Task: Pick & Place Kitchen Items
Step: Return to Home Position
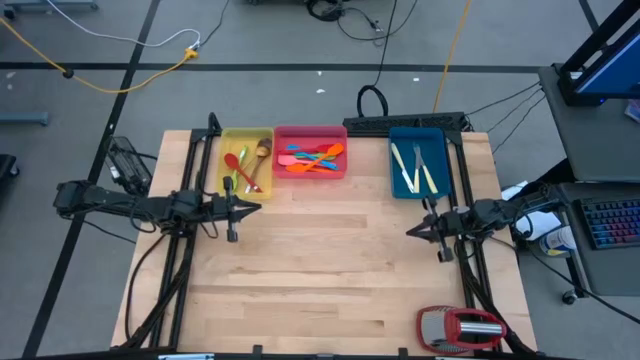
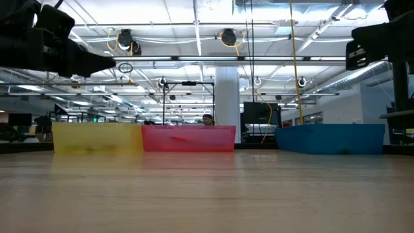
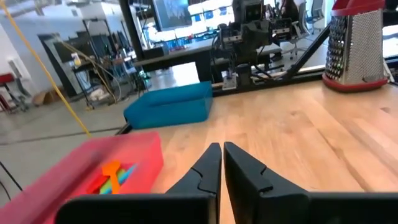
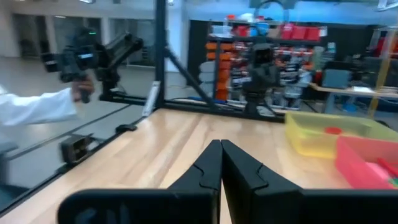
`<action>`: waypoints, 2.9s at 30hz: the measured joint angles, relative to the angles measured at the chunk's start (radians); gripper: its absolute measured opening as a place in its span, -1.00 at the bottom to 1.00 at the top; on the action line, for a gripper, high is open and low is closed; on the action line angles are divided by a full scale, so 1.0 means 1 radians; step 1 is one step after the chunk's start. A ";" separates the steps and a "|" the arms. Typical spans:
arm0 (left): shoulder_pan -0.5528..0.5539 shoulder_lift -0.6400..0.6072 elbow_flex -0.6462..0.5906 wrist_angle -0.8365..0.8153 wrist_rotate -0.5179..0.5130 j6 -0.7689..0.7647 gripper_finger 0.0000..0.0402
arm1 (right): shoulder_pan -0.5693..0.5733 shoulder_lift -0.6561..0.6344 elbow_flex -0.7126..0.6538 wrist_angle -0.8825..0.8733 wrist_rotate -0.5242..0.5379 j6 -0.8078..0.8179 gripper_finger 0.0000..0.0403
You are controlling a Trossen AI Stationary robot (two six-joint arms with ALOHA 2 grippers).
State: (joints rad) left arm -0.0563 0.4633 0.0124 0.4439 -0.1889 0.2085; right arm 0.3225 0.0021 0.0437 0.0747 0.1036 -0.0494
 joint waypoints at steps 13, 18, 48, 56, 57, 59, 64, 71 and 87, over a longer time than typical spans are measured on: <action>0.000 0.001 0.000 0.022 0.085 0.014 -0.93 | 0.000 0.002 -0.029 -0.021 -0.155 -0.019 -1.00; 0.000 0.001 0.000 0.012 0.143 0.017 -0.96 | 0.000 0.002 -0.029 -0.013 -0.239 -0.047 -1.00; 0.000 0.001 0.000 -0.029 0.136 -0.126 -0.83 | 0.000 0.007 -0.030 -0.026 -0.079 0.053 -1.00; 0.000 -0.005 0.000 -0.030 0.136 -0.129 -0.83 | -0.042 0.002 -0.030 -0.024 -0.078 0.053 -1.00; 0.000 -0.011 0.000 -0.030 0.136 -0.129 -0.83 | -0.058 0.001 -0.030 -0.024 -0.078 0.053 -1.00; 0.000 -0.023 0.000 -0.030 0.136 -0.129 -0.83 | -0.096 0.002 -0.030 -0.024 -0.078 0.053 -1.00; 0.001 -0.085 0.000 -0.028 0.136 -0.129 -0.83 | -0.153 0.002 -0.030 -0.023 -0.077 0.053 -1.00; 0.001 -0.183 0.000 -0.028 0.136 -0.128 -0.82 | -0.212 0.001 -0.030 -0.023 -0.078 0.053 -1.00; 0.001 -0.370 0.000 -0.027 0.136 -0.128 -0.82 | -0.338 0.001 -0.030 -0.023 -0.078 0.053 -1.00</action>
State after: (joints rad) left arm -0.0555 0.0933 0.0120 0.4166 -0.0528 0.0807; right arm -0.0150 0.0032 0.0139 0.0518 0.0257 0.0037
